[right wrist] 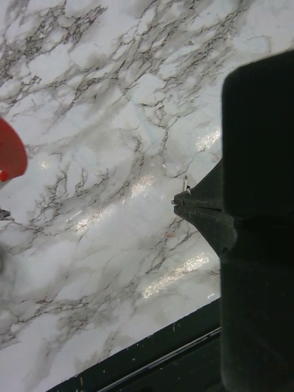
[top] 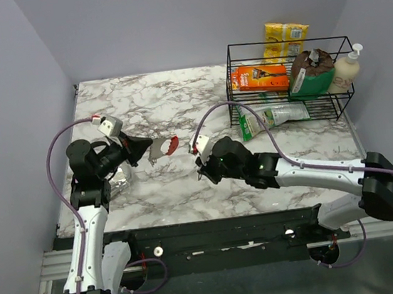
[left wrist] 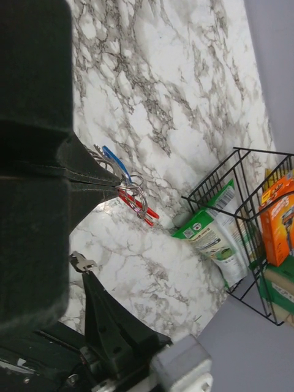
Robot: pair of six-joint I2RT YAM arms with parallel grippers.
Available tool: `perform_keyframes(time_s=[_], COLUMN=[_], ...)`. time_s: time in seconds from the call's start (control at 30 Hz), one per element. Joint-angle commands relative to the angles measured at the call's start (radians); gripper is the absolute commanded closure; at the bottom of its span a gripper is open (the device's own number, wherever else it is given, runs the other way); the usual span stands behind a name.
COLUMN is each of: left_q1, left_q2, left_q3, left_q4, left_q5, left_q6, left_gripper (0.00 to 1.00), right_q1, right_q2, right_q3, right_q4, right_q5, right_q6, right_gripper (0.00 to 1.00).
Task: Put the keys on the keyring
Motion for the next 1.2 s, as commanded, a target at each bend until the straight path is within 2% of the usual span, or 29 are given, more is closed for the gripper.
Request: perform_keyframes(time_s=[0.0, 0.07, 0.3, 0.57, 0.87, 0.93, 1.0, 1.03, 1.17], left_q1=[-0.067, -0.127, -0.201, -0.276, -0.371, -0.376, -0.376, -0.376, -0.377], left_q2=[-0.019, -0.019, -0.037, -0.056, -0.053, -0.054, -0.059, -0.059, -0.073], left_q3=[0.049, 0.062, 0.068, 0.072, 0.101, 0.092, 0.082, 0.062, 0.020], left_q4=[-0.114, -0.162, -0.213, -0.207, -0.213, -0.155, -0.090, -0.004, 0.173], left_q5=[-0.043, -0.058, -0.049, 0.049, 0.144, 0.195, 0.215, 0.231, 0.259], left_q6=[0.135, 0.164, 0.235, 0.244, 0.279, 0.252, 0.152, 0.122, 0.005], left_gripper=[1.00, 1.00, 1.00, 1.00, 1.00, 1.00, 1.00, 1.00, 1.00], right_q1=[0.002, -0.001, -0.021, -0.056, -0.085, -0.085, -0.088, -0.087, -0.095], right_q2=[-0.079, -0.119, -0.253, -0.388, -0.504, -0.518, -0.538, -0.546, -0.581], right_q3=[-0.032, -0.042, -0.073, -0.093, -0.112, -0.112, -0.116, -0.119, -0.136], right_q4=[-0.017, -0.021, -0.038, -0.093, -0.092, -0.092, -0.086, -0.081, -0.049], right_q5=[-0.012, -0.012, -0.020, 0.018, -0.045, -0.062, -0.115, -0.146, -0.193], right_q6=[0.010, 0.012, 0.003, -0.049, -0.055, -0.057, -0.071, -0.075, -0.092], right_gripper=[0.99, 0.99, 0.99, 0.99, 0.99, 1.00, 1.00, 1.00, 1.00])
